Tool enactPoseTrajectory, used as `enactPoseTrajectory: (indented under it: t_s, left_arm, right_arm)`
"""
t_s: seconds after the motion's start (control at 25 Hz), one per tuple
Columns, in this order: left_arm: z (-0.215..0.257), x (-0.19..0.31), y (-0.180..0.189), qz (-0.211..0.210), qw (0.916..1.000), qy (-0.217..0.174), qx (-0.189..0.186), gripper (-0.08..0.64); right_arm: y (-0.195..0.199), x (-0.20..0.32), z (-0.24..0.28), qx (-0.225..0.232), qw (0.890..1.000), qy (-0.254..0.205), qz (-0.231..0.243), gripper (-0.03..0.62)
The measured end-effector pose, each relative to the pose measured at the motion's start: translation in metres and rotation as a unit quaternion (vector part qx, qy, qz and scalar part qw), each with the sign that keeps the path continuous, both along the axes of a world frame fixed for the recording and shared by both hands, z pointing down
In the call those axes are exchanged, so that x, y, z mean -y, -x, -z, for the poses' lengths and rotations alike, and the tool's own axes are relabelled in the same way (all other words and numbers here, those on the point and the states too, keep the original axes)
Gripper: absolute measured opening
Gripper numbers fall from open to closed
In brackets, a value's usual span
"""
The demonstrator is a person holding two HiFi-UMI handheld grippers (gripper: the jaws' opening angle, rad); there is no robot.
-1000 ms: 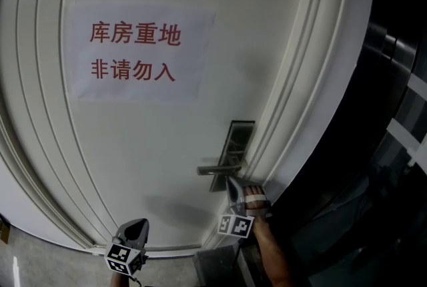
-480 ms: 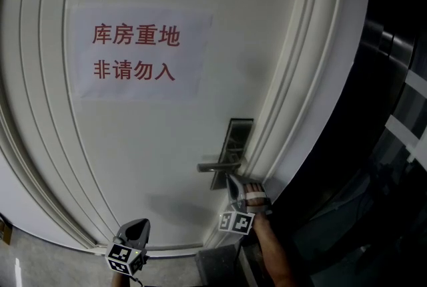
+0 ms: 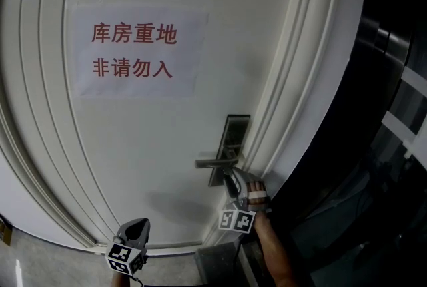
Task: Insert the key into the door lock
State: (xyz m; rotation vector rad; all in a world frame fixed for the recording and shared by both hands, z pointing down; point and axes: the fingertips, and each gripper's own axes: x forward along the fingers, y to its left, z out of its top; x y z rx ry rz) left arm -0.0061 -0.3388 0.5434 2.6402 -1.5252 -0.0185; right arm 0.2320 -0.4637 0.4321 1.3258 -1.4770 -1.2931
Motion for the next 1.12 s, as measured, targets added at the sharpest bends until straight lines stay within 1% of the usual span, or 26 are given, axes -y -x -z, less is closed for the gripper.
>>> enactPoseTrajectory:
  t_s: [0.12, 0.32, 0.44, 0.48, 0.64, 0.76, 0.84, 0.92, 1.0, 1.04, 1.12]
  left_arm:
    - [0.001, -0.003, -0.001, -0.003, 1.0000, -0.001, 0.000, 0.003]
    - [0.001, -0.008, 0.000, -0.011, 0.9999, -0.001, 0.001, 0.003]
    - [0.000, -0.011, 0.000, -0.016, 0.9999, 0.001, 0.003, 0.003]
    - [0.000, -0.012, 0.000, -0.018, 0.9998, 0.001, 0.004, 0.003]
    - [0.002, -0.015, 0.000, -0.028, 0.9996, 0.001, 0.005, 0.003]
    - [0.002, -0.019, -0.001, -0.037, 0.9993, 0.000, 0.006, 0.003]
    - [0.002, -0.021, -0.001, -0.042, 0.9991, 0.000, 0.007, 0.003]
    - [0.003, -0.022, -0.001, -0.047, 0.9989, -0.001, 0.009, 0.003]
    - [0.004, -0.024, 0.000, -0.053, 0.9985, -0.002, 0.010, 0.003]
    - [0.005, -0.024, 0.001, -0.055, 0.9984, -0.003, 0.011, 0.003]
    - [0.006, -0.025, 0.002, -0.060, 0.9981, -0.004, 0.012, 0.003]
  right_arm:
    - [-0.002, -0.005, -0.001, 0.007, 1.000, 0.002, -0.003, 0.204]
    - [-0.003, -0.018, 0.000, 0.018, 1.000, 0.002, -0.009, 0.204]
    - [-0.002, -0.029, -0.001, 0.030, 0.999, 0.008, -0.009, 0.186]
    - [-0.001, -0.032, -0.002, 0.032, 0.999, 0.011, -0.010, 0.176]
    - [0.003, -0.047, -0.002, 0.030, 0.999, 0.007, -0.014, 0.059]
    - [0.008, -0.060, -0.003, 0.037, 0.999, 0.005, -0.009, 0.006]
    - [0.009, -0.068, -0.004, 0.049, 0.999, 0.004, -0.009, 0.002]
    - [0.008, -0.075, -0.003, 0.074, 0.997, 0.004, -0.010, 0.002]
    - [0.006, -0.082, -0.002, 0.115, 0.993, 0.008, -0.009, 0.002]
    - [0.004, -0.086, -0.001, 0.142, 0.990, 0.012, -0.009, 0.002]
    - [-0.001, -0.094, -0.001, 0.203, 0.979, 0.020, -0.011, 0.002]
